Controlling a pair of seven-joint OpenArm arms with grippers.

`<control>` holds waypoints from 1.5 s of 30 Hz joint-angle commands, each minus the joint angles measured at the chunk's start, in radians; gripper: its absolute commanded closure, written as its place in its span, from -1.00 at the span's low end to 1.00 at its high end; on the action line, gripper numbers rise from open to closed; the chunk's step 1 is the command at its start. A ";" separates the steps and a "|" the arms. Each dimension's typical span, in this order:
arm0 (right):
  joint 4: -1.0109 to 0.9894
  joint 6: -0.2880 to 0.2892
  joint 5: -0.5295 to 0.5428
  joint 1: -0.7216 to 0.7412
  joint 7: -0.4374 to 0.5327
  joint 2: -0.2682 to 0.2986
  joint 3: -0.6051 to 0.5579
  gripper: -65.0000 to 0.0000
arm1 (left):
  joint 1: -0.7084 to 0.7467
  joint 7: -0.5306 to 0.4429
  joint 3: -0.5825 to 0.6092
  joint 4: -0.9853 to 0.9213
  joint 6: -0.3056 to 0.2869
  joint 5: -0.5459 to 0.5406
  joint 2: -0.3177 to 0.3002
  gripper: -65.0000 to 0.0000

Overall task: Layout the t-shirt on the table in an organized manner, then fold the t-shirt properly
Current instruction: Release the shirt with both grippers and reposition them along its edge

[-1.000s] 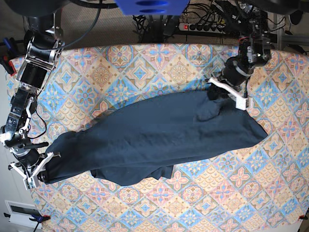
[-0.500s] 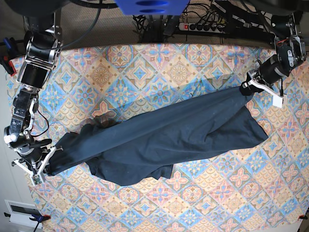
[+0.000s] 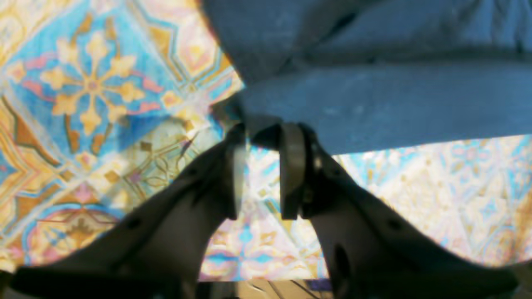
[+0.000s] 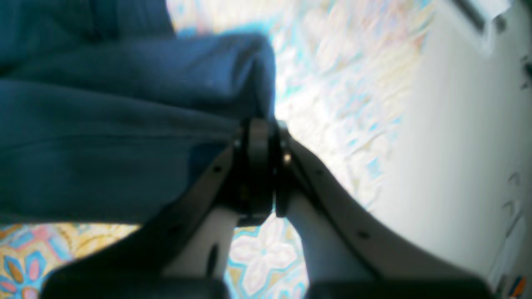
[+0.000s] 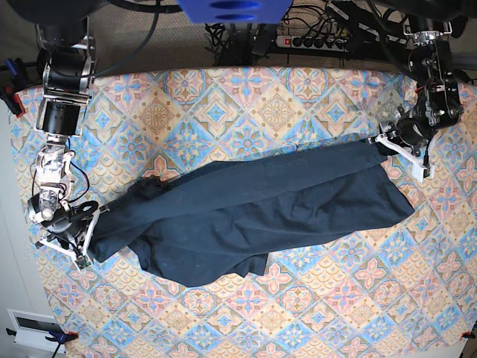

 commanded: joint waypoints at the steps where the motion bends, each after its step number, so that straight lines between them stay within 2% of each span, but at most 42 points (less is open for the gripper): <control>1: 0.020 -0.010 0.006 0.038 0.023 0.018 0.005 0.89 | -0.004 -0.012 -0.011 0.013 0.003 0.020 -0.019 0.48; 6: 0.042 -0.011 0.006 0.038 0.023 0.018 0.011 0.64 | -0.005 -0.014 -0.035 0.013 0.003 0.073 -0.001 0.35; 8: 0.071 -0.011 0.006 0.038 0.023 0.018 0.011 0.57 | -0.005 -0.014 -0.087 0.013 0.003 0.081 0.009 0.25; 11: 0.118 -0.011 0.006 0.038 0.022 0.022 0.037 0.50 | -0.005 -0.014 -0.156 0.015 0.002 0.079 0.055 0.08; 14: 0.154 -0.011 0.006 0.004 0.020 0.022 0.105 0.46 | -0.005 -0.017 -0.184 0.016 -0.001 0.079 0.093 -0.06; 21: 0.298 -0.011 0.008 -0.121 0.020 0.022 0.137 0.45 | -0.024 -0.169 -0.153 0.013 0.003 0.086 0.098 -0.48; 25: 0.379 -0.010 0.008 -0.209 0.019 0.021 0.137 0.45 | -0.079 -0.176 -0.147 -0.040 0.003 0.198 0.110 -0.68; 28: 0.439 -0.010 0.009 -0.267 0.017 0.018 0.134 0.45 | -0.160 -0.232 -0.147 -0.175 0.003 0.268 0.133 -0.69; 31: 0.488 -0.010 0.009 -0.336 0.017 0.018 0.134 0.45 | -0.217 -0.281 -0.141 -0.298 0.003 0.277 0.136 -0.69; 38: 0.553 -0.010 0.014 -0.393 0.015 0.018 0.134 0.45 | -0.380 -0.292 -0.136 -0.505 -0.001 0.283 0.174 -0.69; 43: 0.553 -0.010 0.014 -0.398 0.015 0.018 0.134 0.46 | -0.467 -0.301 0.008 -0.582 -0.003 0.282 0.183 -0.69; 45: 0.554 -0.008 0.014 -0.398 0.015 0.018 0.137 0.46 | -0.486 -0.336 0.069 -0.584 -0.001 0.285 0.185 -0.69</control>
